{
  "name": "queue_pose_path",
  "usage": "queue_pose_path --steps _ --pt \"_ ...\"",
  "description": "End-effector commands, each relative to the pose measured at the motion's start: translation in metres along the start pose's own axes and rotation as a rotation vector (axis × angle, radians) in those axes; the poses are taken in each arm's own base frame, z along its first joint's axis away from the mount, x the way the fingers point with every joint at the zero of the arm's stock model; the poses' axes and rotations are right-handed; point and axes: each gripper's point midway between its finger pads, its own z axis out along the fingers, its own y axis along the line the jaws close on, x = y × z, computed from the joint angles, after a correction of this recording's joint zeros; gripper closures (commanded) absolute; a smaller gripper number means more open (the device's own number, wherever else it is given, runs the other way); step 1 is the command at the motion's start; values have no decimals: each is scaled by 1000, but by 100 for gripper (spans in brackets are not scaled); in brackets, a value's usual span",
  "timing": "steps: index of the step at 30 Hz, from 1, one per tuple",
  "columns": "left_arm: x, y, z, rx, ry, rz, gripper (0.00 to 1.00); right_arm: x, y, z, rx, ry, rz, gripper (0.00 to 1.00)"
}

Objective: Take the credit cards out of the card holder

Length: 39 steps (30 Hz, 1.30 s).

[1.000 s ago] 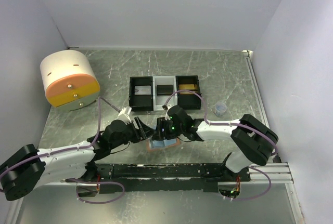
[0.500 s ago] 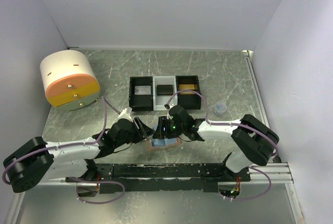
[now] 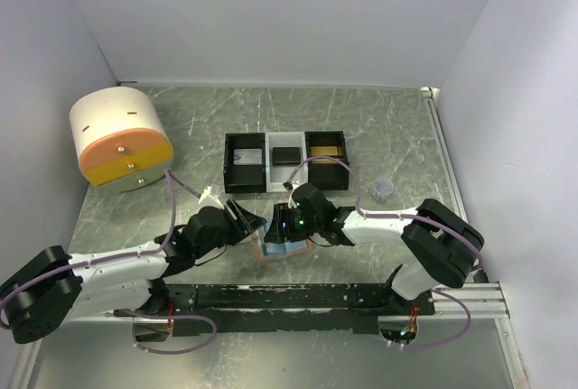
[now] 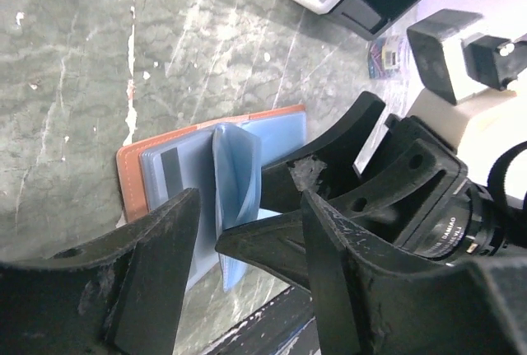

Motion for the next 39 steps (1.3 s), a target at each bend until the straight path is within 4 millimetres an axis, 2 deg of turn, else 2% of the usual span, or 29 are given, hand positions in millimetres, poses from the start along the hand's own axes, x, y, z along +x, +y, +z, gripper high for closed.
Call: queue_pose_path --steps 1,8,17,23,29,31,34,39 --pt "-16 0 -2 11 -84 -1 37 33 -21 0 57 105 4 49" --pt "-9 11 6 -69 -46 20 44 31 -19 0 53 103 2 49" --pt "-7 -1 20 -30 -42 20 47 33 -19 -1 48 107 6 49" --pt "-1 1 29 -66 -7 46 54 33 -16 0 34 109 7 49" --pt "10 -9 38 -34 56 104 61 33 -12 0 1 110 -5 49" --pt "17 -11 41 -15 94 124 64 32 -8 -1 -22 104 -8 49" --pt "24 -11 43 -4 125 131 76 25 -5 -6 -51 82 1 47" --pt "25 -10 42 1 127 130 85 13 1 -17 -87 51 17 37"
